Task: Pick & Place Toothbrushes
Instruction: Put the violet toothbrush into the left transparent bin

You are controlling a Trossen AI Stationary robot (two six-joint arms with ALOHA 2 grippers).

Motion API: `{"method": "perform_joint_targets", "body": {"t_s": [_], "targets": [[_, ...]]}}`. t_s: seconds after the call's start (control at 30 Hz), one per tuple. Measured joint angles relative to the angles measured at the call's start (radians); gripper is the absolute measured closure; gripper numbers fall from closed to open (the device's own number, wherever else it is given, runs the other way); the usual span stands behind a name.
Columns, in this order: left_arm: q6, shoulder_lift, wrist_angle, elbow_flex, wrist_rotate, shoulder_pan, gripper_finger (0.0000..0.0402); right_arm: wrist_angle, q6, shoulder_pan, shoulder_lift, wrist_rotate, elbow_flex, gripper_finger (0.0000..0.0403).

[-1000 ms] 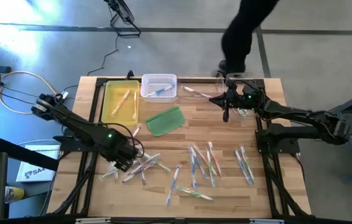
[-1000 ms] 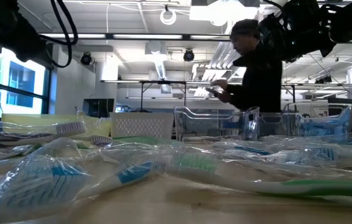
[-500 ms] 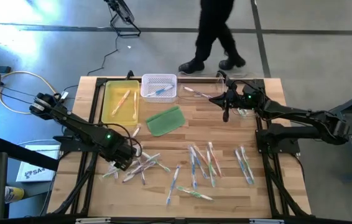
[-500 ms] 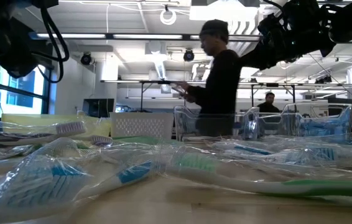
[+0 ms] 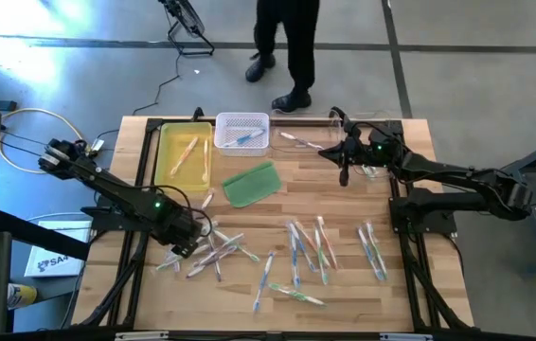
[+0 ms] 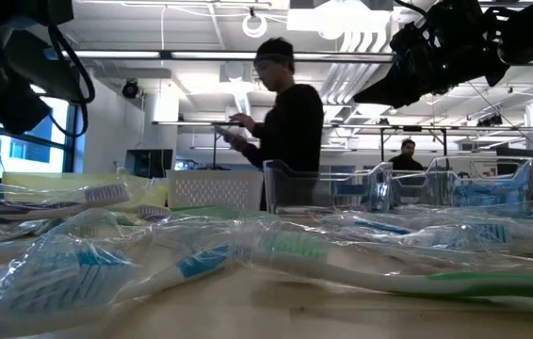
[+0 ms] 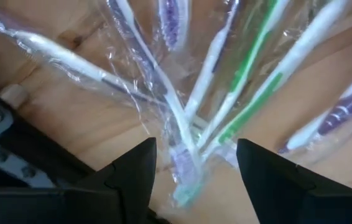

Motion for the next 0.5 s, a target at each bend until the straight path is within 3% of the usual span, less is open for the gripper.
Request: {"method": "perform_joint_targets", "body": {"t_s": [0.5], "targets": [[-0.033, 0.002, 0.081, -0.074, -0.007, 0.000, 0.0183, 0.000, -0.001, 0.000, 0.000, 0.000, 0.000, 0.0401]]}}
